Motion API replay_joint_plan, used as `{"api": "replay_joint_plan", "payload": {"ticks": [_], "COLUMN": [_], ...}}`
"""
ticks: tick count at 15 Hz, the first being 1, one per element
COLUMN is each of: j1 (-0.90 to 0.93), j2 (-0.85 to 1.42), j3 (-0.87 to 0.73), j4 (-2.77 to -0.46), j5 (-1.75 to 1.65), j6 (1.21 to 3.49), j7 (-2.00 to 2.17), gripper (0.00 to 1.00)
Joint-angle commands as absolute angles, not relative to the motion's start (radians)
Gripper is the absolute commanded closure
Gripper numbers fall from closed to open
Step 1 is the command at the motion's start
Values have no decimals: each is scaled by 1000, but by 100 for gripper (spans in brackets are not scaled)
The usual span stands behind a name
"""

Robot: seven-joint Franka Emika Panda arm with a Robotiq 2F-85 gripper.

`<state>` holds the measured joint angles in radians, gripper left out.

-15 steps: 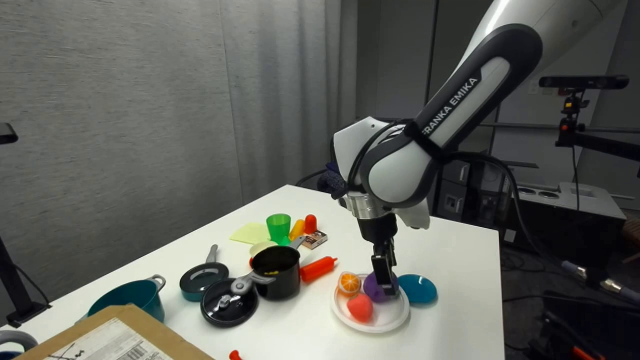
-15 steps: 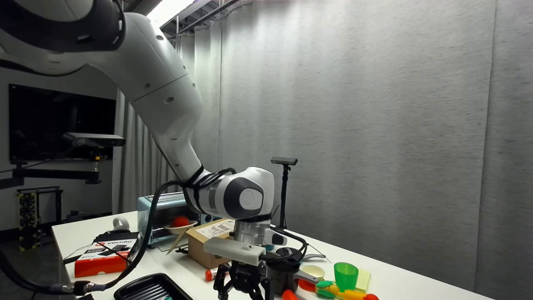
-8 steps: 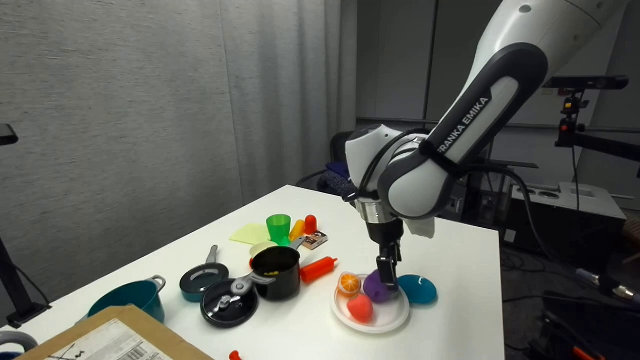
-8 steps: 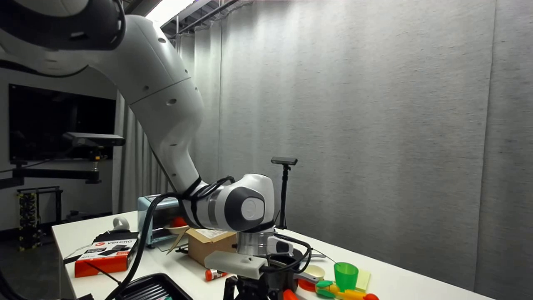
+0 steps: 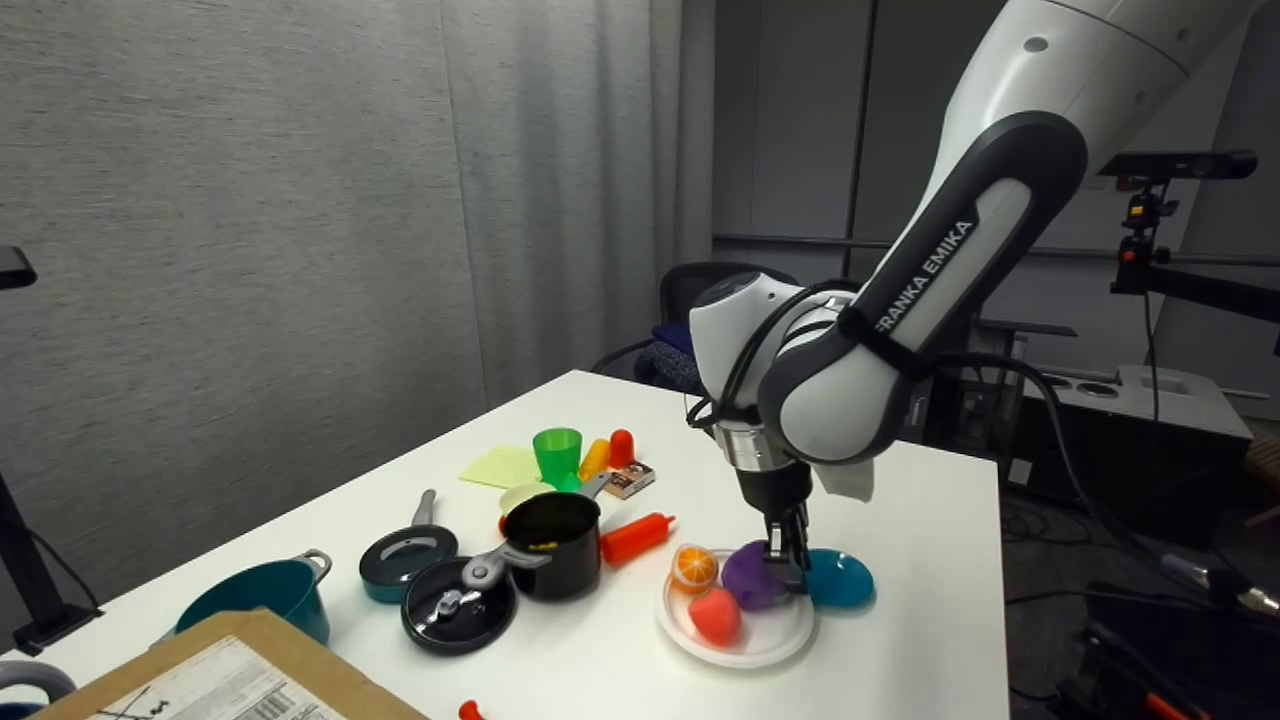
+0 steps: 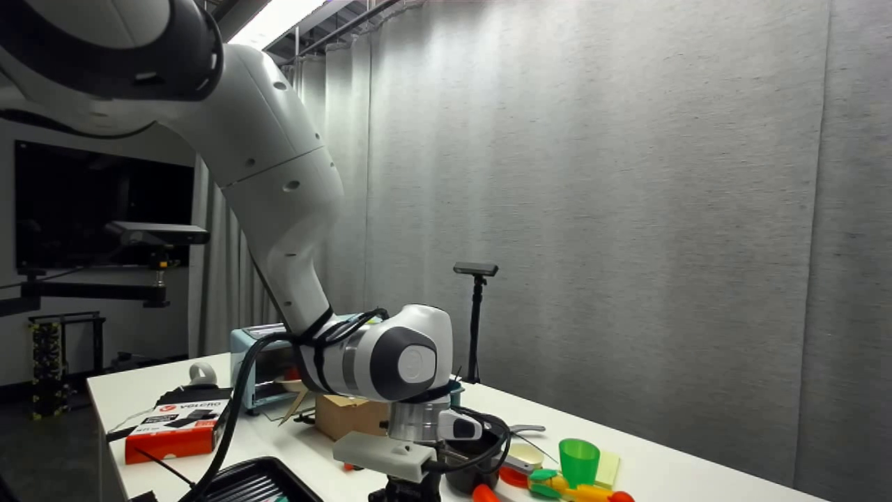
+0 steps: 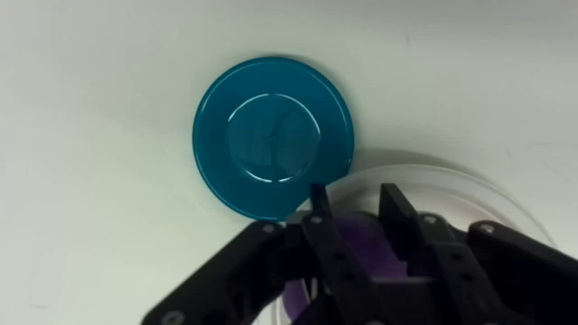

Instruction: Move the plushies from the white plate to the black plate one at a time

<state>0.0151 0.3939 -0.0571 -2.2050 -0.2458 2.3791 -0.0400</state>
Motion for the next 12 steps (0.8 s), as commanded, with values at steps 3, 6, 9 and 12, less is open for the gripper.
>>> {"api": "replay_joint_plan", "payload": {"ticks": [3,6,9,12], "j1": [8,11,4,-13], "j2": [379,367,366,339], "j3": [-50,-56,-57,-69], "j4": [-2209,-2201,-2190,-2199], "j5": [-241,-256,-243,-240], "j6": [2392,2356,2357,2361], "j7": [-46,-49,-50,-64], "gripper": [100,74,57,35]}}
